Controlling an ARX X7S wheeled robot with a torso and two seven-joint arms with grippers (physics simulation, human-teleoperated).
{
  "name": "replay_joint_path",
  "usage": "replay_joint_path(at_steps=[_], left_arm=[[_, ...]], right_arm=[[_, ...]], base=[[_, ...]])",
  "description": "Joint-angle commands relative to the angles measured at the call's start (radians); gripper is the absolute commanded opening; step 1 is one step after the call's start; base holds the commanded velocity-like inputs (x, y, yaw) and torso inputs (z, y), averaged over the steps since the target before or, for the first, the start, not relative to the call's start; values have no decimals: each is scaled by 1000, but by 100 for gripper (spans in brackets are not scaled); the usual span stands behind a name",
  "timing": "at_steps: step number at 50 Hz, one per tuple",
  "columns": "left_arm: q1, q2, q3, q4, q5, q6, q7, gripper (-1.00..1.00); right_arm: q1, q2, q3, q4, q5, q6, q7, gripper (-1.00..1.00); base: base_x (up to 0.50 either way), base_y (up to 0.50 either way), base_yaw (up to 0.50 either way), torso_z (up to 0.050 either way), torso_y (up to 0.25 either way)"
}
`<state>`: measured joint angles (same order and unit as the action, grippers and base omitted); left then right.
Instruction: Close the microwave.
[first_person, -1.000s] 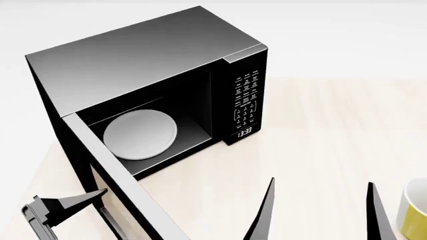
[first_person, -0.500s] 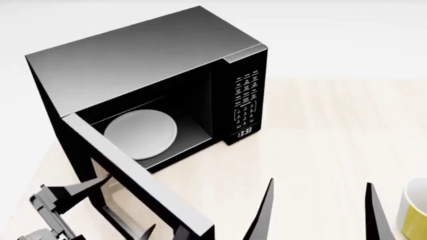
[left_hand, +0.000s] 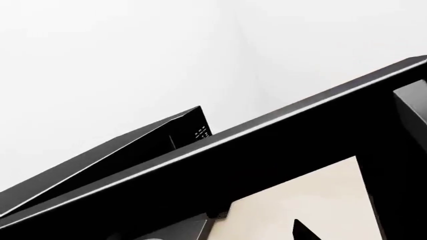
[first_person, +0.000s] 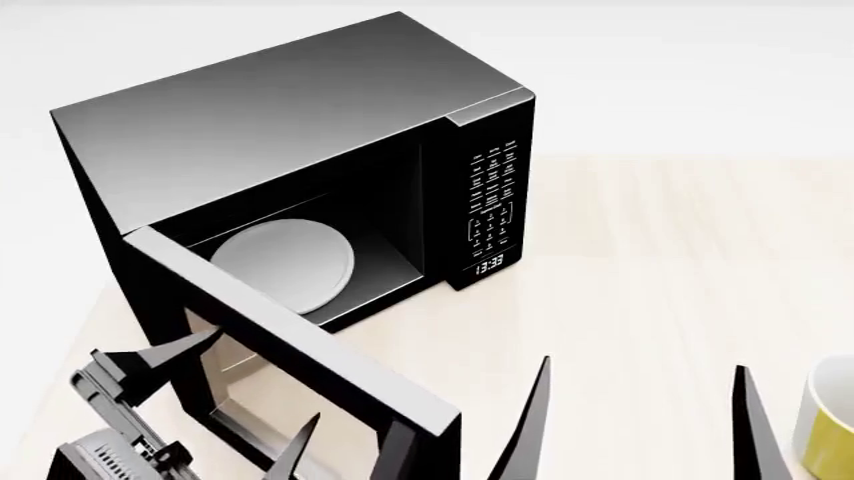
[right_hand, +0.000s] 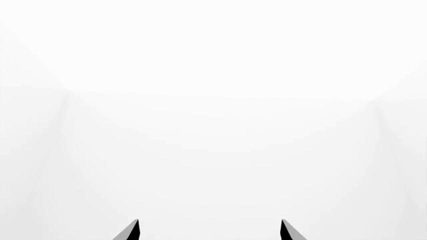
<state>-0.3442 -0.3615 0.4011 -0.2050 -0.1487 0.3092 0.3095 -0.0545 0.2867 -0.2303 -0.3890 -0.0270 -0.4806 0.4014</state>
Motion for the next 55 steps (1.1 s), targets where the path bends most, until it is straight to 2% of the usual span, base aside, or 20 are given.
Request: replay_joint_path(at_steps=[1,55], left_arm=[[-35,37,-34,-55,9,5,-19,100],[-119,112,22,-176,40,38,-37,100]], right_arm=[[3,-7,13,1,-17,3,-7,100],[10,14,2,11,-11,-1,17,100]], base=[[0,0,0,0,0],[0,0,0,0,0]])
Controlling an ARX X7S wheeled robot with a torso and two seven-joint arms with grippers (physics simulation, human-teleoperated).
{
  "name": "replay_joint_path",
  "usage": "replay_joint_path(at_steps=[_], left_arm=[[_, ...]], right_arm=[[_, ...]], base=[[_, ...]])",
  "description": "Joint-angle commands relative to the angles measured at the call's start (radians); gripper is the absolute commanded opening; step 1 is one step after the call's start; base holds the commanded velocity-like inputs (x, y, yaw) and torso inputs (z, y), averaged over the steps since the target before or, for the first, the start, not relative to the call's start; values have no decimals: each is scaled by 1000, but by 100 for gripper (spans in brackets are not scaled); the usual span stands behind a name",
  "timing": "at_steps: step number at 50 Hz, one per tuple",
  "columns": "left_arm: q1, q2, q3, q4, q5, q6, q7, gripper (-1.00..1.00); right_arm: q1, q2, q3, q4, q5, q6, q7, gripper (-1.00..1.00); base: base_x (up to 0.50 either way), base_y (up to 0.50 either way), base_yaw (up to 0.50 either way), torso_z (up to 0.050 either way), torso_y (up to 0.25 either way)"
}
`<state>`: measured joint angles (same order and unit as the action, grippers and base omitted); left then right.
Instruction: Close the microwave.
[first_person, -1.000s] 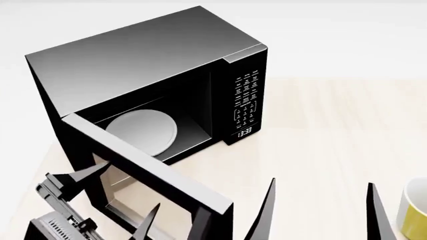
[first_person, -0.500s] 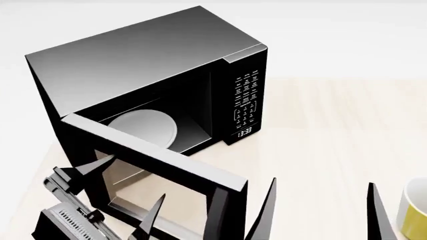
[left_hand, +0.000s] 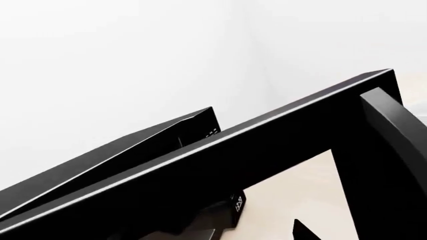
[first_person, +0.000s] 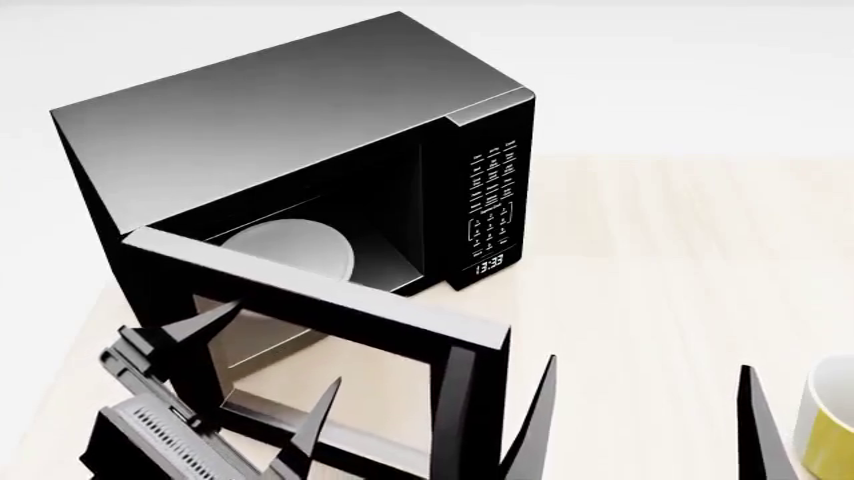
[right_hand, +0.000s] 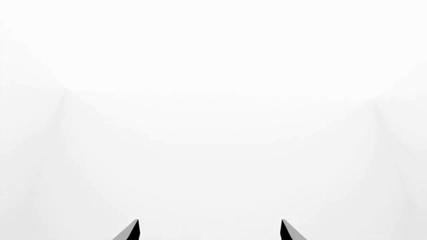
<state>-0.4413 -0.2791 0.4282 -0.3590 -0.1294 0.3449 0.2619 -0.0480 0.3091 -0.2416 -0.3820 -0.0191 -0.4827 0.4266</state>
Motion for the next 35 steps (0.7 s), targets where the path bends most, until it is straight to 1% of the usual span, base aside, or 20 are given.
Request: replay_joint_path(at_steps=[1,14,35], left_arm=[[-23,29,-4,-17,22,-1,9,100],[-62,54,0,-78,32,21,-6,100],[-101,76,2,-112,40,21,-39,100]], right_arm=[[4,-8,13,5,-19,1,-7,100],[9,-4,12,10,-17,-1,-1,100],[11,3,9,11,-11,4,8,100]], base=[[0,0,0,0,0],[0,0,0,0,0],[0,0,0,0,0]])
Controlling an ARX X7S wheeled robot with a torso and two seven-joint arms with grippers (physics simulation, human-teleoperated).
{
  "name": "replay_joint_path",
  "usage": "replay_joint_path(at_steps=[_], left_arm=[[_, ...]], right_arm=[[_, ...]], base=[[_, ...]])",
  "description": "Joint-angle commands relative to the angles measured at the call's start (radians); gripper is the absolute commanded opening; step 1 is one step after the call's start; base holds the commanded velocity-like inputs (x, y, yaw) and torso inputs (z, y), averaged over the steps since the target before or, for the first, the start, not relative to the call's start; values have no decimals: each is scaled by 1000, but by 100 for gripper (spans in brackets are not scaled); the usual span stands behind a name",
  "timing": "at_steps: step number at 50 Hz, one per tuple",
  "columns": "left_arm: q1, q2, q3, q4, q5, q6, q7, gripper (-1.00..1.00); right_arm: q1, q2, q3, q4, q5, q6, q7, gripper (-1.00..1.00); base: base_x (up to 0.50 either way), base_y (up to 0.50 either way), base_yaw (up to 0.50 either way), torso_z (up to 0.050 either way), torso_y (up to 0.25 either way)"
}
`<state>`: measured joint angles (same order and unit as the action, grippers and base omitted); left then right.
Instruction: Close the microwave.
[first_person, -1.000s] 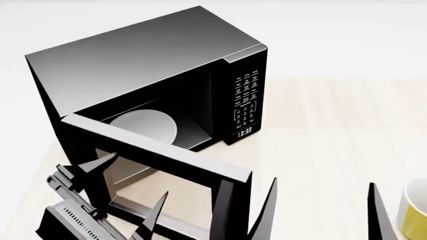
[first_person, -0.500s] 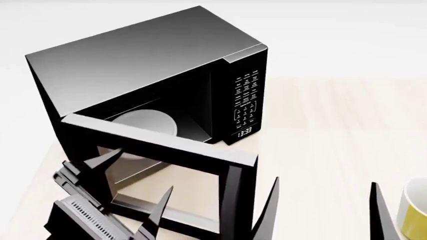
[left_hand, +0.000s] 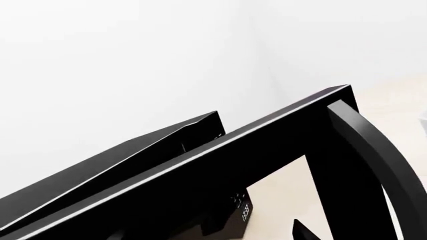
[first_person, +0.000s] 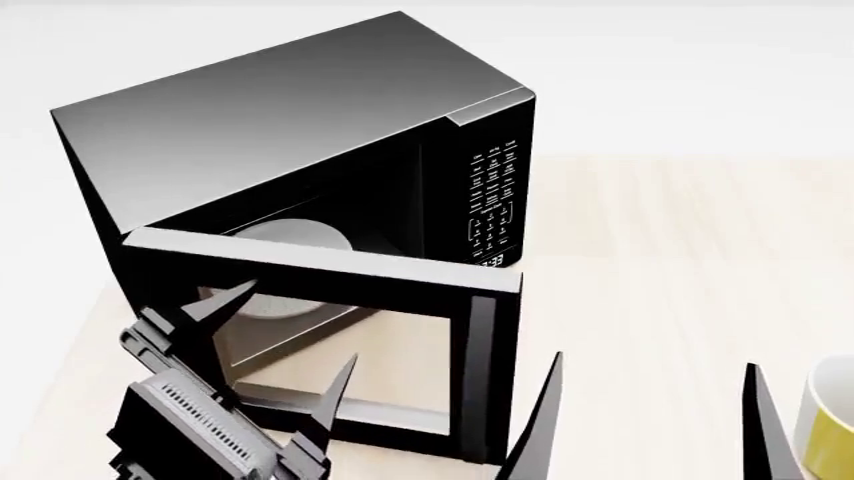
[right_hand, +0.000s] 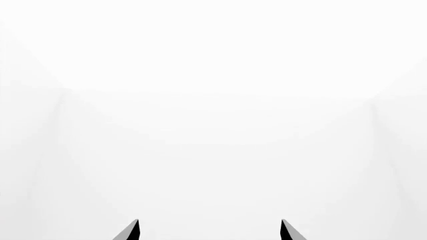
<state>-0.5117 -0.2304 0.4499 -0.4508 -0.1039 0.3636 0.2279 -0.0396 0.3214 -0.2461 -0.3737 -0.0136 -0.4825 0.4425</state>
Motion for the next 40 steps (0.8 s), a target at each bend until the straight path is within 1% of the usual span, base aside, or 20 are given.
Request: replay_joint_path(at_steps=[1,40], left_arm=[[-30,27,-19,-20,15,2,-7,100],[-118,76,-19,-169,40,49,-89,100]], right_arm=[[3,-9,14,3,-16,3,-8,100],[8,3,8,11,-12,3,6,100]], base=[[0,0,0,0,0],[0,0,0,0,1]])
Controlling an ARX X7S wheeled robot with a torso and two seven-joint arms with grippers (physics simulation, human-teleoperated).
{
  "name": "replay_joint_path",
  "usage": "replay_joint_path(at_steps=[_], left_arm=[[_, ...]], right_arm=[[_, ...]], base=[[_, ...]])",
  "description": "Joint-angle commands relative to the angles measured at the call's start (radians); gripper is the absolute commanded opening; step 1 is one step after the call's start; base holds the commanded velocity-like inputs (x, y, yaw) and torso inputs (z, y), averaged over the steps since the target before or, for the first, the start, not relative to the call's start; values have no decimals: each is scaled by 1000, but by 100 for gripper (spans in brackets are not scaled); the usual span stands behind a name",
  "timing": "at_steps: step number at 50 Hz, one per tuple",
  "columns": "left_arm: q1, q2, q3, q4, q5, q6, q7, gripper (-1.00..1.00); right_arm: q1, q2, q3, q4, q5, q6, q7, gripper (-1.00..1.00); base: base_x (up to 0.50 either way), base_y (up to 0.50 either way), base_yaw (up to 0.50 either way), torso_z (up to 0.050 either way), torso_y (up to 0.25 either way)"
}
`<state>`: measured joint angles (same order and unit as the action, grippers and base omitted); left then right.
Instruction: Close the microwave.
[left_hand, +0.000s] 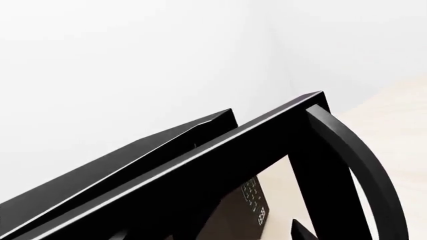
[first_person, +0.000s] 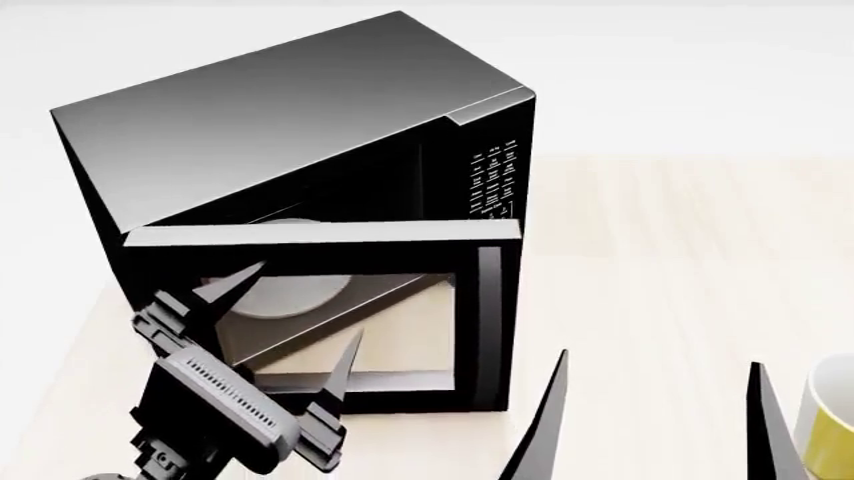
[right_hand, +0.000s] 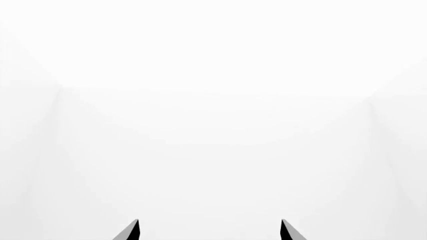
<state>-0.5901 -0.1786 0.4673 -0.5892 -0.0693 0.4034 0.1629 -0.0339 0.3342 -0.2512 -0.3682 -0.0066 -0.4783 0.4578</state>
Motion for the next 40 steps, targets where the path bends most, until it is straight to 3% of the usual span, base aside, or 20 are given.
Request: replay_joint_path(at_steps=[1,40], left_arm=[[-43,26,-36,-37,5,12,-25,100],[-118,66,-26,-200,18,75,-99,100]], right_arm=[[3,-9,13,5,-19,-1,-8,100],[6,2,6,5,-16,4,4,100]], base=[[0,0,0,0,0],[0,0,0,0,1]])
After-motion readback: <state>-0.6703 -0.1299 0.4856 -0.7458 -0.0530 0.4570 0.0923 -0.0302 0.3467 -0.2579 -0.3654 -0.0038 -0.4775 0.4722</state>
